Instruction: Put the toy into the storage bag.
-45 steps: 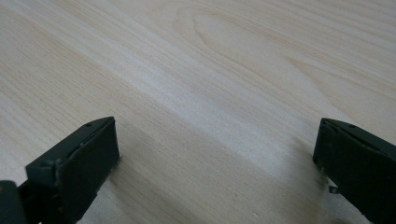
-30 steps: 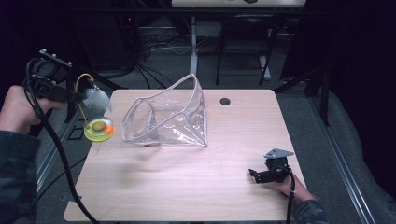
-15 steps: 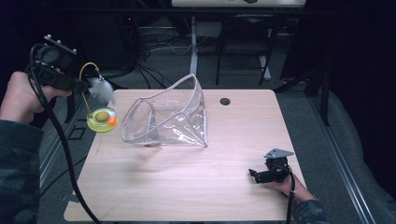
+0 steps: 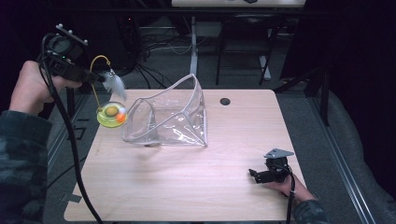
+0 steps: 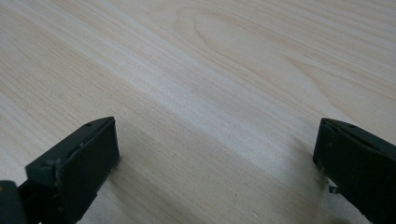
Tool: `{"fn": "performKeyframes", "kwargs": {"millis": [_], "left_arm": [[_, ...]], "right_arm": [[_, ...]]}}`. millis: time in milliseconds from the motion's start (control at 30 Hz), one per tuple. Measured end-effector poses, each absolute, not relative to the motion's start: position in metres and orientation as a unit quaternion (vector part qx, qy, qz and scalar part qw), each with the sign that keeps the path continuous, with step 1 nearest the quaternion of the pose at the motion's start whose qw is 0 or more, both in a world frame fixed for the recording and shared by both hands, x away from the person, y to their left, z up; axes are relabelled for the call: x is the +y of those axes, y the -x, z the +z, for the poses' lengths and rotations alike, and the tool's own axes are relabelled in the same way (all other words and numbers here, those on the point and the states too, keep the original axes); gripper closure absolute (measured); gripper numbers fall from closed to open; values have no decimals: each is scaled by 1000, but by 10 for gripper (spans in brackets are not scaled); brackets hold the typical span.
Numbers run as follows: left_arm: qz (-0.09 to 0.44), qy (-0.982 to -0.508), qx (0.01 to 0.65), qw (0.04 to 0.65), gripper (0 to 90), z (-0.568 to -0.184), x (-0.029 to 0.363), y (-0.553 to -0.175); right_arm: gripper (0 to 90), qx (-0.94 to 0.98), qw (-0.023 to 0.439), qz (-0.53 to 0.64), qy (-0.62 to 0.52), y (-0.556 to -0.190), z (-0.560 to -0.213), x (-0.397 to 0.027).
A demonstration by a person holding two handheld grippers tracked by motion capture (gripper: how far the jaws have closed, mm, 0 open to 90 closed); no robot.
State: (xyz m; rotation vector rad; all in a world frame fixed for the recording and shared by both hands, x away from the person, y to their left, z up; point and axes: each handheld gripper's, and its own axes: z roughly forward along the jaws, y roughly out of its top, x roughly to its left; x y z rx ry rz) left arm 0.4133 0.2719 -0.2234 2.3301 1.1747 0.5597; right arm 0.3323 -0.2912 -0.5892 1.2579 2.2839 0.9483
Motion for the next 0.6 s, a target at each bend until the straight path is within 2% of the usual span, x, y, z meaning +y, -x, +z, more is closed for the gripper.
{"fn": "performKeyframes", "kwargs": {"millis": [600], "left_arm": [[185, -864, 406, 232, 878, -233, 242, -437]], "right_arm": [[0, 807, 183, 341, -447, -332, -589, -291]]}}
